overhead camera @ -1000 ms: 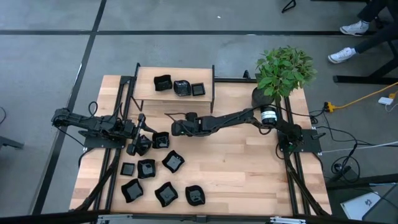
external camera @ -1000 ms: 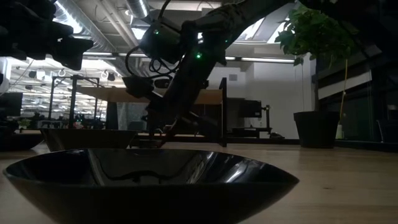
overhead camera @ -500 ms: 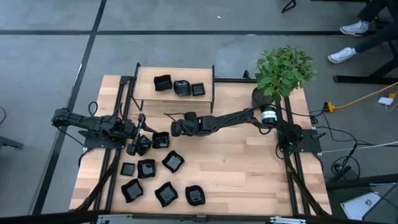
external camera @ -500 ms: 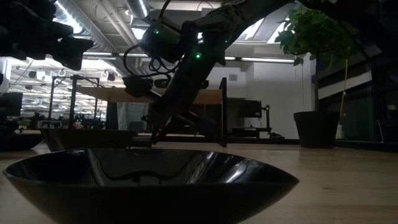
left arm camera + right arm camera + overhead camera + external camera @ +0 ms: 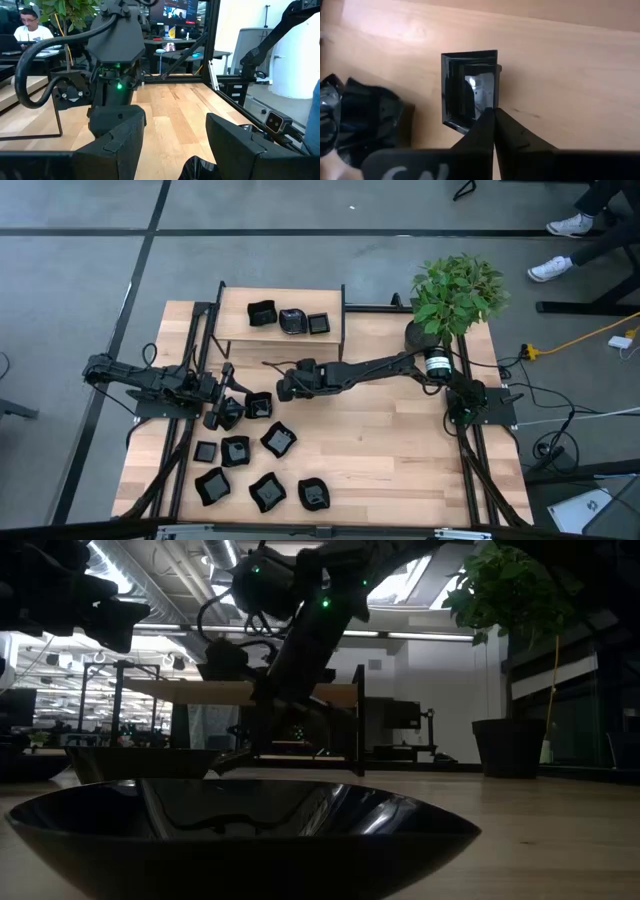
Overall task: Pick & Place Mini shaped plates
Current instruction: Stack the square plate on top of the square plates on the shelf
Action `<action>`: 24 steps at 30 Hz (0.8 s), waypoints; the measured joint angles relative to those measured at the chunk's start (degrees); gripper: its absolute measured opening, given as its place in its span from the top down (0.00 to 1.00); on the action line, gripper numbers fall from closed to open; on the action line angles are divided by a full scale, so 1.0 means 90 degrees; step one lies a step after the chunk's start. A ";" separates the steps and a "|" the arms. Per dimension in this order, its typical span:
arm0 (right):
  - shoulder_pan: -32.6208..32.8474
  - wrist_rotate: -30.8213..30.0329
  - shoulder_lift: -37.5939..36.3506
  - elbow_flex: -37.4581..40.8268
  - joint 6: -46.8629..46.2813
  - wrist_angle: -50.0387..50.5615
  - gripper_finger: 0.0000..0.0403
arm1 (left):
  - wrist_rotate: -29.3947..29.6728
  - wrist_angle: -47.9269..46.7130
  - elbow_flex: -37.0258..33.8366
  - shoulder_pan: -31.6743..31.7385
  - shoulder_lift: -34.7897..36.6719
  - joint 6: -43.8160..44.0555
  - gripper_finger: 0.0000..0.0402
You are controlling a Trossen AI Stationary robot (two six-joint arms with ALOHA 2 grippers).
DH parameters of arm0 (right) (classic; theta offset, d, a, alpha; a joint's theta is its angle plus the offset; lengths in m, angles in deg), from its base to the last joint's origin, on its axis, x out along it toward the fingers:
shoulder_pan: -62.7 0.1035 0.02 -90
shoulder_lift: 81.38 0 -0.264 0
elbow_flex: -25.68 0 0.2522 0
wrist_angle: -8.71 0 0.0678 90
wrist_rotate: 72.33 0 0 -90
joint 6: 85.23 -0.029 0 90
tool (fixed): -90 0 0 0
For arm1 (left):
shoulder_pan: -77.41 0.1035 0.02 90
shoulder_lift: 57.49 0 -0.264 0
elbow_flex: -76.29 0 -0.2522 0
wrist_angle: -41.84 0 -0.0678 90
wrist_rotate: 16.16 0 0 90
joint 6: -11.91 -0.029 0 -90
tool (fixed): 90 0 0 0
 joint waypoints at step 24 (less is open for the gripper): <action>0.0415 -0.0091 -0.0034 -0.3061 0.0681 0.3791 1.00 | 0.0005 0.0000 0.0000 0.0001 0.0002 0.0002 0.48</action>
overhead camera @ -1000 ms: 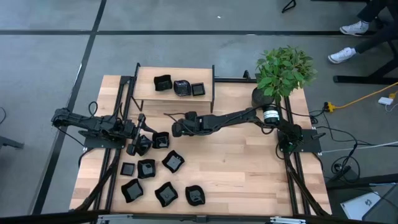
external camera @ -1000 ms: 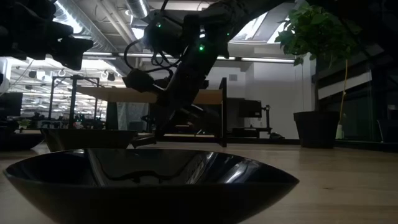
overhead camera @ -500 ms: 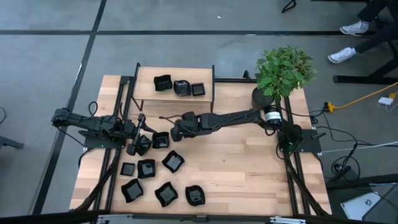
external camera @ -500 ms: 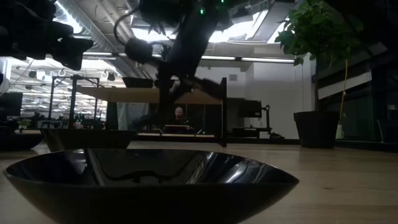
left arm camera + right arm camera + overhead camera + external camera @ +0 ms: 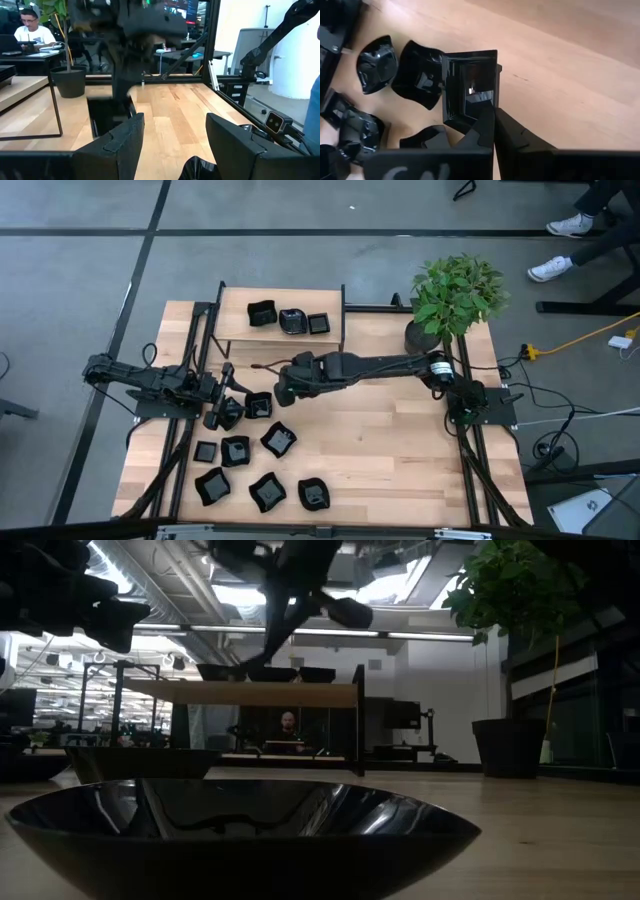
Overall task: Pick & Place Mini shaped plates
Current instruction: Stack the square plate on top of the square plates on the shelf
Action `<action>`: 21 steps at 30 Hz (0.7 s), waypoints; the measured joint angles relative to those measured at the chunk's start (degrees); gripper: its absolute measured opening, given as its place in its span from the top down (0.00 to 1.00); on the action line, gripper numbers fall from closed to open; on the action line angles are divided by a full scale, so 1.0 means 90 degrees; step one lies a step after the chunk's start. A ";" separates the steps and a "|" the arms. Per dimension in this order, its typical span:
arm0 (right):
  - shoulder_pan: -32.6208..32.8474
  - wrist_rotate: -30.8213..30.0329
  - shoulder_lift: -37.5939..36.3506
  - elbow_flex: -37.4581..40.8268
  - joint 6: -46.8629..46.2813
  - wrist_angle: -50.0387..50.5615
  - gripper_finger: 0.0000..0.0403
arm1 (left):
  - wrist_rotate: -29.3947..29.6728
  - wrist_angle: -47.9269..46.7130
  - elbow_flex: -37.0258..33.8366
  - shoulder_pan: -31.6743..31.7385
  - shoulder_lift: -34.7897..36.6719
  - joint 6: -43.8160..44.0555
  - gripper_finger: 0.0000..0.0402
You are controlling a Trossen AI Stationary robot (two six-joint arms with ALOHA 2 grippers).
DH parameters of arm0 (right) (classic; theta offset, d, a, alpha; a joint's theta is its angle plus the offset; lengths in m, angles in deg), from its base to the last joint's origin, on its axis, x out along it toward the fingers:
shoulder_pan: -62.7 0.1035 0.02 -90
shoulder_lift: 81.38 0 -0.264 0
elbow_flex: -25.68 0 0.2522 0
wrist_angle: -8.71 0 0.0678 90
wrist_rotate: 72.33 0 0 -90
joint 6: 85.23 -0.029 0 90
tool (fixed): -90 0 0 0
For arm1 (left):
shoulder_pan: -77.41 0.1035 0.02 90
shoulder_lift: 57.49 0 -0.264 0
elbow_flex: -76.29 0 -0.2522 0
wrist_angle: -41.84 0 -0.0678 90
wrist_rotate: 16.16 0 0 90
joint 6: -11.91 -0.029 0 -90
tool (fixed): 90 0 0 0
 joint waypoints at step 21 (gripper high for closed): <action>0.0118 -0.1161 -0.1212 -0.0631 0.0636 0.0672 1.00 | 0.0000 0.0000 0.0000 0.0001 0.0000 -0.0001 0.48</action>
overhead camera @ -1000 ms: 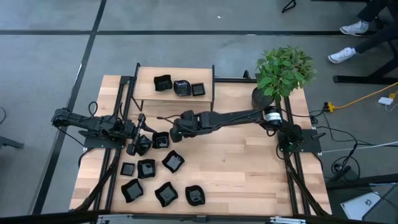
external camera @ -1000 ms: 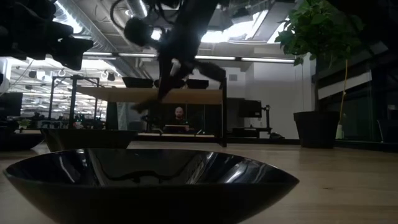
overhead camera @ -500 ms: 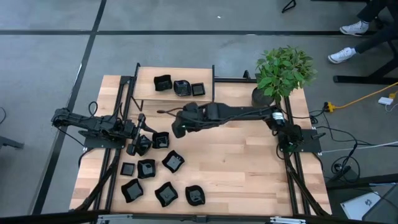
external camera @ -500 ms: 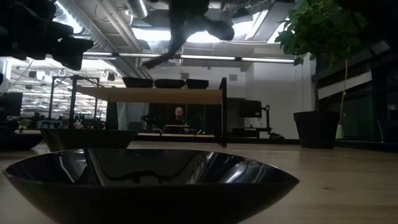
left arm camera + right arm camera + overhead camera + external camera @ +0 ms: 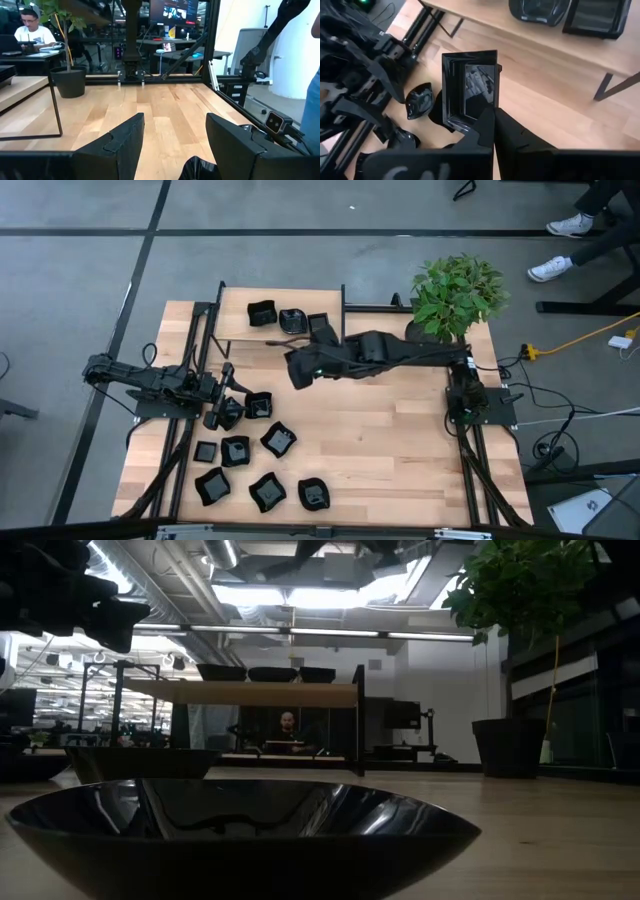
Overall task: Pick & Place Mini shaped plates
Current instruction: Stack the square plate on top of the square plates on the shelf
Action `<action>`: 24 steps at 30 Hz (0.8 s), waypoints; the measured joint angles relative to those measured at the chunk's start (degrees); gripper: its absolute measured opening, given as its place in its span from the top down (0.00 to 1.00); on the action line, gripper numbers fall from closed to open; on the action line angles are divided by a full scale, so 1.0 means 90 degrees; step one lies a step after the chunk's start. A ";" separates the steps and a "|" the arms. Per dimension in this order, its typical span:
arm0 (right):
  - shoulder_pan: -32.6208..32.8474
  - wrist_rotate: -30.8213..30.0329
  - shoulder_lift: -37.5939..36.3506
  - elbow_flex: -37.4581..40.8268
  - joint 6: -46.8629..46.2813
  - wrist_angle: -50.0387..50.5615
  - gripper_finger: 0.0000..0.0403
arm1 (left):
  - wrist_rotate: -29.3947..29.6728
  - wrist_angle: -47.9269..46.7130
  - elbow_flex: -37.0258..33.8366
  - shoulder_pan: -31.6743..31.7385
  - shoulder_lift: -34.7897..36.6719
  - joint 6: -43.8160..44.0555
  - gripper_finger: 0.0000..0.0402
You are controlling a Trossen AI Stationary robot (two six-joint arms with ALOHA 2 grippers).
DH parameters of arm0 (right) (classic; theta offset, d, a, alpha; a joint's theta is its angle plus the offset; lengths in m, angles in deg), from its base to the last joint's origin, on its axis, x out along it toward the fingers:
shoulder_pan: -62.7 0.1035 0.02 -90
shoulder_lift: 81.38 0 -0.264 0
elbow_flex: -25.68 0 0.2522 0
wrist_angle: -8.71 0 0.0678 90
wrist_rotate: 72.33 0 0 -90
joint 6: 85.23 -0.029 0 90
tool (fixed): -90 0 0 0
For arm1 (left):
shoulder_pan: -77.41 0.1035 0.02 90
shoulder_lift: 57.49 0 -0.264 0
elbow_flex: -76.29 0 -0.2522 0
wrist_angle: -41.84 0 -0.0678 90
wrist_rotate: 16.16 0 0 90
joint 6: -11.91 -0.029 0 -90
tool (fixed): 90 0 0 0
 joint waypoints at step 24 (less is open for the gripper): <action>-0.0873 -0.0356 -0.0080 -0.0002 0.0542 0.0158 1.00 | -0.0002 0.0001 0.0000 0.0000 0.0000 0.0000 0.48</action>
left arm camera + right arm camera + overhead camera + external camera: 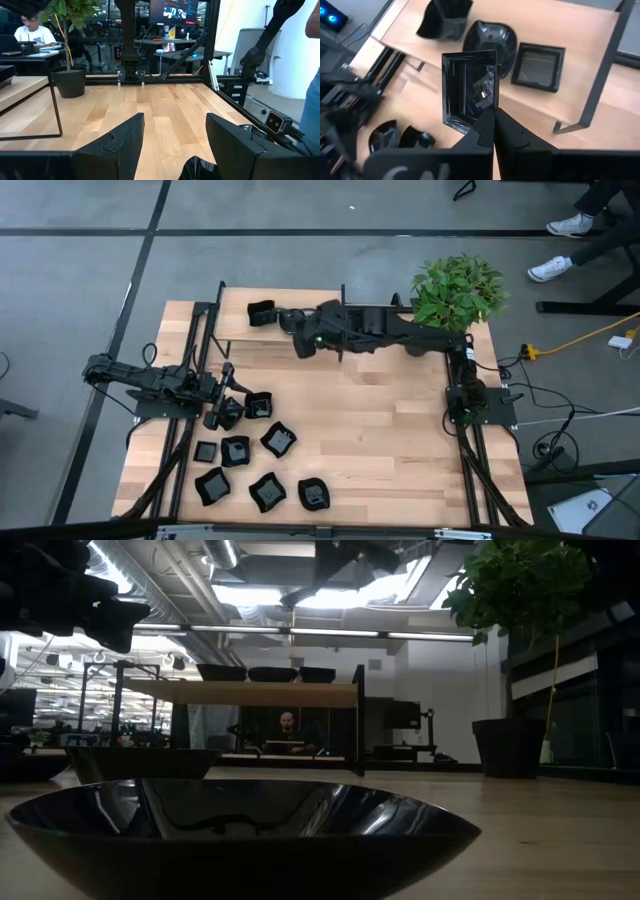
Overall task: Pick & Place Mini shaped plates
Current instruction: Stack the square plate on top of the square plates on the shelf
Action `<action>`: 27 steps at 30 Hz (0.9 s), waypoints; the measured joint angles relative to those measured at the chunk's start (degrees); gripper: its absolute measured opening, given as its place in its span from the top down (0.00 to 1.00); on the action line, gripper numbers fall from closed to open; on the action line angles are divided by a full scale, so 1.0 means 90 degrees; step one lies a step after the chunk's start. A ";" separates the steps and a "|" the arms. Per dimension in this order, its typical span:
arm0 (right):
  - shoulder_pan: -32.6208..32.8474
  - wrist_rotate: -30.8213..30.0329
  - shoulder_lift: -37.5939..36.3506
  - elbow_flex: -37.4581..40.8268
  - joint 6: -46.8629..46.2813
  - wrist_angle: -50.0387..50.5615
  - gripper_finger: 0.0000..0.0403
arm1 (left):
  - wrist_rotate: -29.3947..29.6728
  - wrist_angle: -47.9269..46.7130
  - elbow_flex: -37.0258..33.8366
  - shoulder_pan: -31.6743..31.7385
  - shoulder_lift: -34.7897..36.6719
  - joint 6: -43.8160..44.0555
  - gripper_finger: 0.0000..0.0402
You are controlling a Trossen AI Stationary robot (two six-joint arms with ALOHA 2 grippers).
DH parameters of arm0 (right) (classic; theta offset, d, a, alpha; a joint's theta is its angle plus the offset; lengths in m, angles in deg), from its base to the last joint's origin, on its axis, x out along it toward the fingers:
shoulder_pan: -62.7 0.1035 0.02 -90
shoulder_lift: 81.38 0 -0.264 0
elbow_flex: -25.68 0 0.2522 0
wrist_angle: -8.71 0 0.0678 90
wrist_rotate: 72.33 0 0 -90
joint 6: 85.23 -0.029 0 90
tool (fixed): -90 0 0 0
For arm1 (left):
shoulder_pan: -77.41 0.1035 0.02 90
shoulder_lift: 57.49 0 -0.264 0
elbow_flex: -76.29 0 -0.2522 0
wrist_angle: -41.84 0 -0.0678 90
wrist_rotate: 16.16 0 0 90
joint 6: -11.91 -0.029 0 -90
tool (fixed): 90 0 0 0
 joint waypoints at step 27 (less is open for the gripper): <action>-0.1522 0.0984 0.0003 0.0157 0.0157 0.0128 0.99 | -0.0003 -0.0002 0.0000 -0.0002 0.0000 -0.0001 0.48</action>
